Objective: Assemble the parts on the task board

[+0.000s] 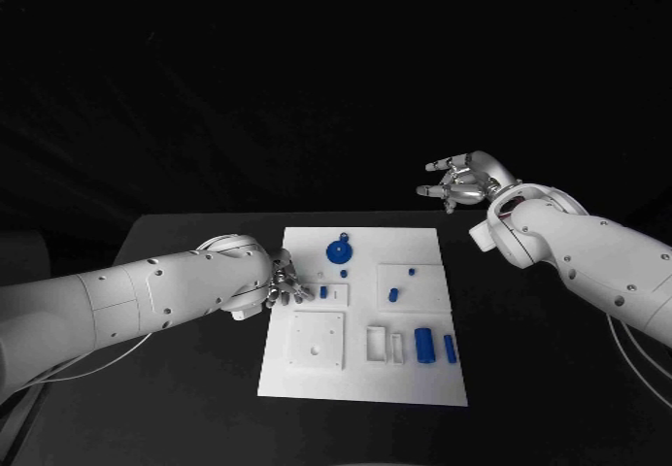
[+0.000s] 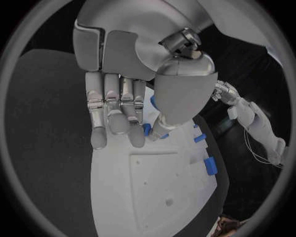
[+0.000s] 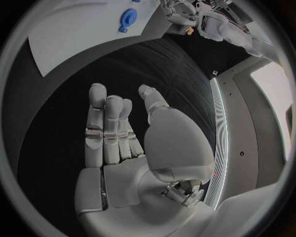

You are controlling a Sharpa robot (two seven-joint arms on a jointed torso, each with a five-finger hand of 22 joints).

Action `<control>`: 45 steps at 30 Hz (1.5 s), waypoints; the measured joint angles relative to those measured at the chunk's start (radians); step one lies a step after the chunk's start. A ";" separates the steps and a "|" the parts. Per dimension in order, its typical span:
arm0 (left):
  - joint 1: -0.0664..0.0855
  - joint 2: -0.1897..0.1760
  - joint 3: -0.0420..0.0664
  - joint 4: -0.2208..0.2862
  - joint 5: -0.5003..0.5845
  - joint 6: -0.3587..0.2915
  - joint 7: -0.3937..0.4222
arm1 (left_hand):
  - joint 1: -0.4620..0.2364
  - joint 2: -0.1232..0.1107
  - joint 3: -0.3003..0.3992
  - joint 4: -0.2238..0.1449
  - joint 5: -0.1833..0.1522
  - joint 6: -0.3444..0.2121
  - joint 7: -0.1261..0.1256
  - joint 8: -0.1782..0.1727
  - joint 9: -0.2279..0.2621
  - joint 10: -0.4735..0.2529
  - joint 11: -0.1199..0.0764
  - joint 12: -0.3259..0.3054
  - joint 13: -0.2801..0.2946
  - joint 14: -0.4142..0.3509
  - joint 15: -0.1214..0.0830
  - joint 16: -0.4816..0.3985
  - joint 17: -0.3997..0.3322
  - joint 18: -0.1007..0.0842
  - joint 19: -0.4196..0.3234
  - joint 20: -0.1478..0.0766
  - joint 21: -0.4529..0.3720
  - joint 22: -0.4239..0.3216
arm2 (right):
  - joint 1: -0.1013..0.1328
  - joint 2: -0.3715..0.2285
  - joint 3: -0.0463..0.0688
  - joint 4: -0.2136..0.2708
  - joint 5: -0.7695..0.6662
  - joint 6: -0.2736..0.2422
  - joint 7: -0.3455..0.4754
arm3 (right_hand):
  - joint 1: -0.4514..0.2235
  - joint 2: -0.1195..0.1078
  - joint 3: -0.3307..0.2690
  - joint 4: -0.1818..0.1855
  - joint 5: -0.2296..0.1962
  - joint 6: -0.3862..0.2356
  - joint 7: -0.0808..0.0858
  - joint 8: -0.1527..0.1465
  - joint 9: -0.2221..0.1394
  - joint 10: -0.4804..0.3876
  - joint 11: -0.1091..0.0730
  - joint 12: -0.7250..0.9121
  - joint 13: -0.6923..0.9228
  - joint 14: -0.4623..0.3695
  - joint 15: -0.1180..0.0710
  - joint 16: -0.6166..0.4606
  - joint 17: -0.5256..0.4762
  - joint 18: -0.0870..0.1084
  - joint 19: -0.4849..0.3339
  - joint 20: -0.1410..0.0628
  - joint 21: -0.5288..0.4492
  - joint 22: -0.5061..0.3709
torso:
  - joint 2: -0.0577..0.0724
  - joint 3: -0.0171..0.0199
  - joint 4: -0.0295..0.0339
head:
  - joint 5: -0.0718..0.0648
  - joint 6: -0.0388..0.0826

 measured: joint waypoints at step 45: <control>0.034 -0.076 0.056 0.130 -0.130 -0.263 0.410 | 0.332 0.085 -0.022 -0.249 -0.130 -0.080 0.120 -0.147 -0.479 -0.200 0.147 -0.608 -0.292 -0.195 0.107 -0.346 -0.378 0.024 -0.170 0.097 -0.244 -0.089 | -0.015 -0.007 0.000 -0.006 0.002 0.000 0.003 | 0.000 0.000 0.000 0.000 0.000 -0.003 0.003 0.000 0.000 0.000 0.000 0.000 0.000 0.000 0.000 0.000 0.000 0.000 0.000 0.000 0.000 0.000 | 0.002 0.0006 -0.0023 | -0.014 0.025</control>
